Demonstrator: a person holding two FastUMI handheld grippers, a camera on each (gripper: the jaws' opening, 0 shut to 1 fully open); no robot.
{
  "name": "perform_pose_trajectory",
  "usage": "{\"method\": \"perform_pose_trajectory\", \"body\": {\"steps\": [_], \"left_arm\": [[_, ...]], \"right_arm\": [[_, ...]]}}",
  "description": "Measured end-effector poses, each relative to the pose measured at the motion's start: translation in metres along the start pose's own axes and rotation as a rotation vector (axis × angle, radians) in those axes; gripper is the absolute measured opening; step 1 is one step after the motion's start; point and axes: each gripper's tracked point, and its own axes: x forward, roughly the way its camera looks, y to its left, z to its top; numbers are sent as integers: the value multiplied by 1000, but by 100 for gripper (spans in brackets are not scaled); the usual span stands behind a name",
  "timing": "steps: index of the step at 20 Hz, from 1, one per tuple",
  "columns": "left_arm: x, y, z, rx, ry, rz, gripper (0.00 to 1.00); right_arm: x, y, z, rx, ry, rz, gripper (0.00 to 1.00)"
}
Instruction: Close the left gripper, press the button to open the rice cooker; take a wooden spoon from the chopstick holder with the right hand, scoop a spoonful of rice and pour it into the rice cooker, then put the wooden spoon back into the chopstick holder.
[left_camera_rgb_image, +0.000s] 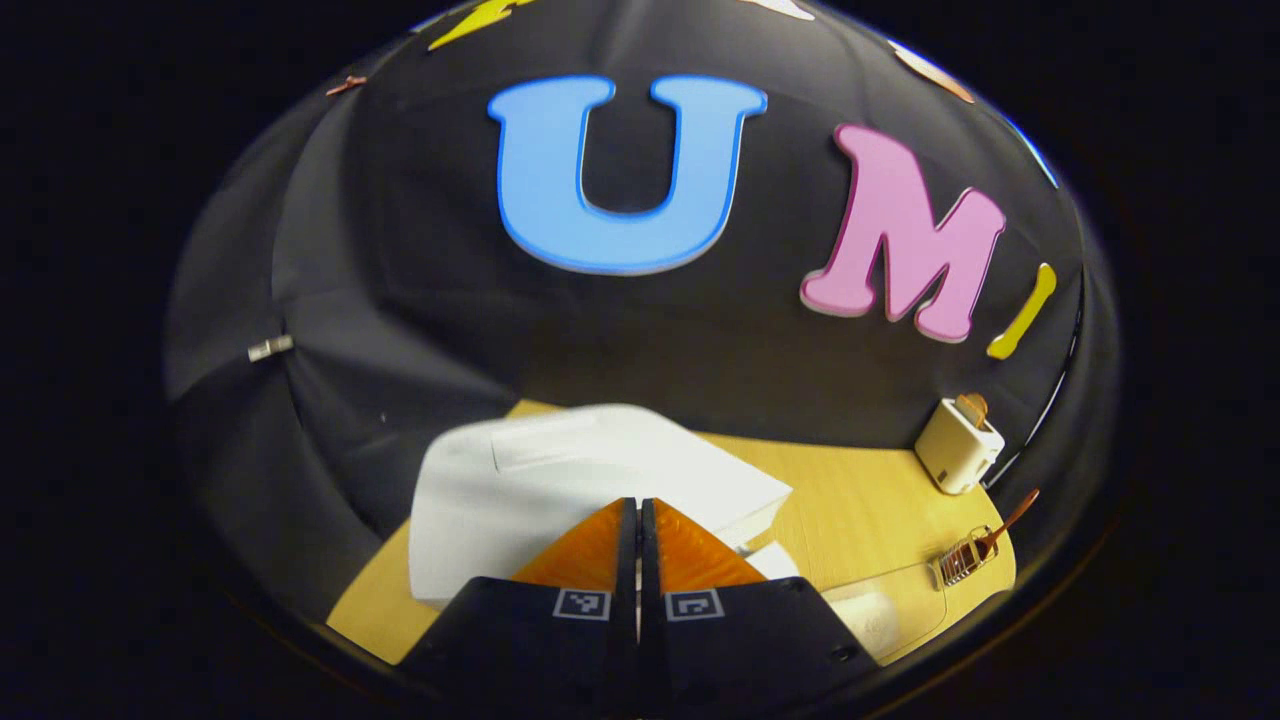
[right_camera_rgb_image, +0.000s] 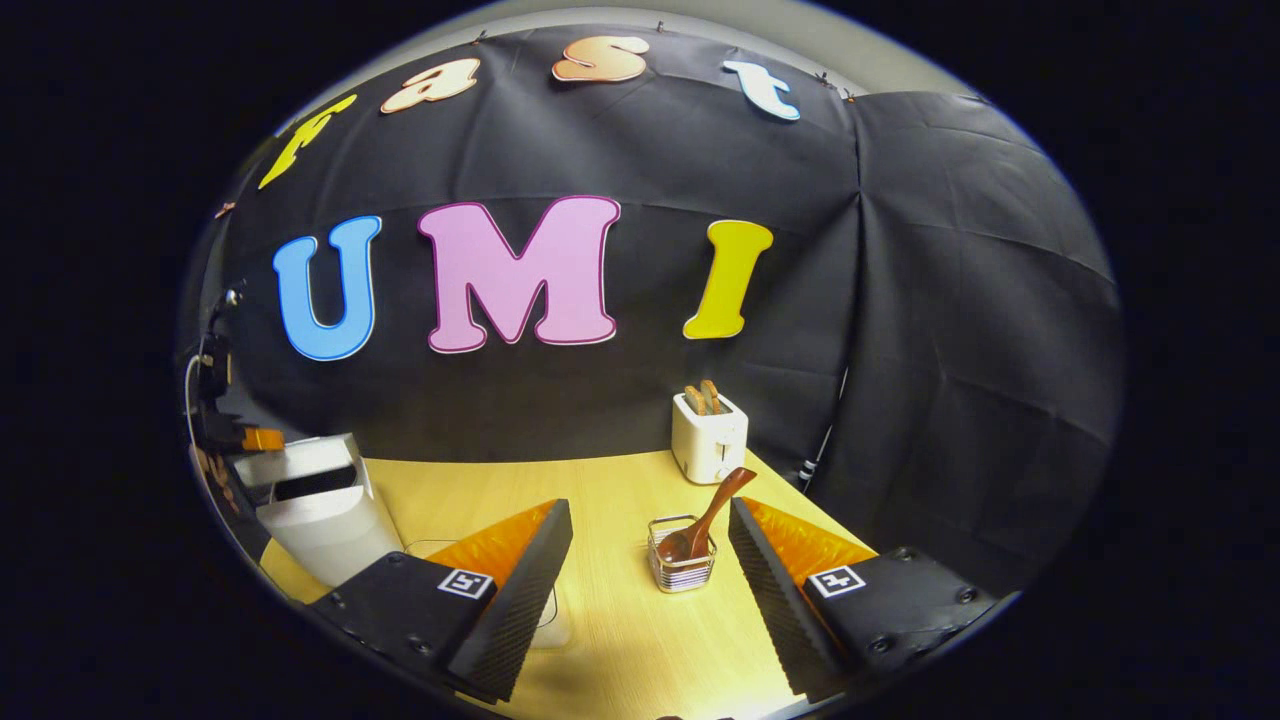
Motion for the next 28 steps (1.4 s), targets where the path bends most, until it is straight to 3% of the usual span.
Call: {"method": "perform_pose_trajectory", "body": {"steps": [5,12,16,18,21,28], "left_arm": [[-38,2,44,-46,-105,-67,5],[-97,-27,25,-55,-150,-144,5],[-110,-65,0,-68,-95,-159,10],[-116,-91,-7,-71,-83,-203,26],[-120,-113,-7,-34,-94,-194,97],[-119,-149,-25,23,-21,-141,95]], "right_arm": [[-2,-5,4,-4,-15,-41,98],[50,-14,7,-6,-8,-6,98],[101,-23,-10,15,48,53,98],[124,-35,-24,29,91,63,98],[156,-52,-54,83,178,74,98],[221,-62,-121,150,342,132,99]]}}
